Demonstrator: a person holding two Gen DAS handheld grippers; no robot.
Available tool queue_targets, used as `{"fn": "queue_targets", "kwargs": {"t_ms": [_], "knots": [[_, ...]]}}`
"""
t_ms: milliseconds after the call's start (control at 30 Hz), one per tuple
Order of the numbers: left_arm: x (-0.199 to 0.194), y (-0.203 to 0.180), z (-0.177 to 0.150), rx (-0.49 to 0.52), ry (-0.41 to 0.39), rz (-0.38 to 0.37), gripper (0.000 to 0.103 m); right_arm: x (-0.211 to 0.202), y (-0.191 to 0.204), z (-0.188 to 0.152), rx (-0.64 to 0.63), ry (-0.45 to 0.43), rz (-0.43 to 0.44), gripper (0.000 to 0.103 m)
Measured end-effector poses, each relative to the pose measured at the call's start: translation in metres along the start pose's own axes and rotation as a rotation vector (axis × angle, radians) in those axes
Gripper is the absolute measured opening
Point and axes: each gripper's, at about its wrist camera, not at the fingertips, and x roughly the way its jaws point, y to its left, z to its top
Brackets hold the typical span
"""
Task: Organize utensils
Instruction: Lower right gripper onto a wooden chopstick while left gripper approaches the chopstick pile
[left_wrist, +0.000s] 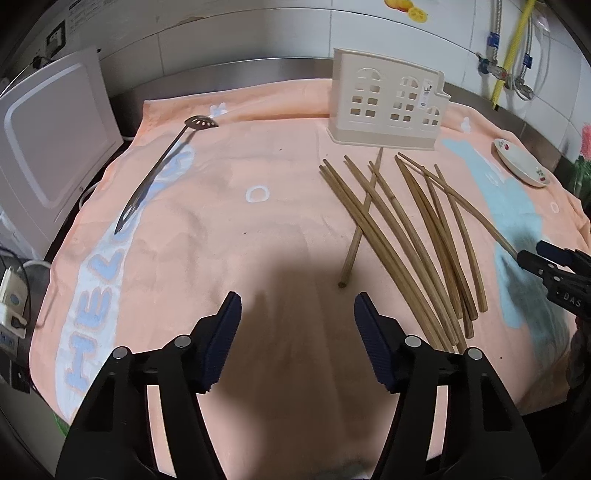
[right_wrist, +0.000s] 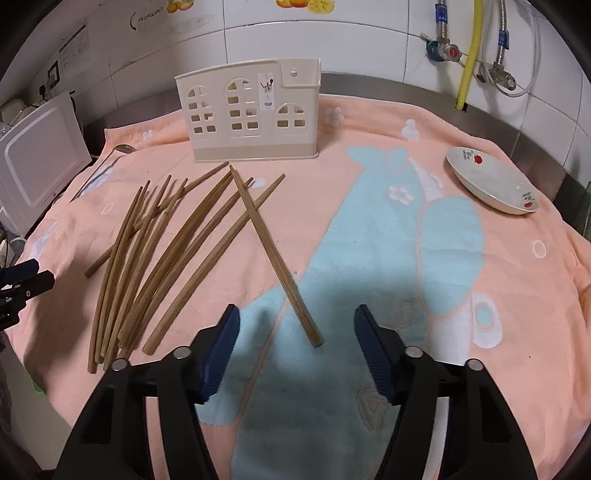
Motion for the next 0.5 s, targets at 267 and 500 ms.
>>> {"fn": "queue_targets", "kwargs": {"t_ms": [267,500], "knots": [[0.01,0.001,0.003,0.01,0.022,-0.036,0.047,0.015,-0.002,0.003,-0.013,0.03,0.012,0.044],[0.007,-0.008,-0.002,-0.002,0.031,-0.078,0.045,0.024,-0.002,0.002,-0.026,0.044,0.023,0.031]]}}
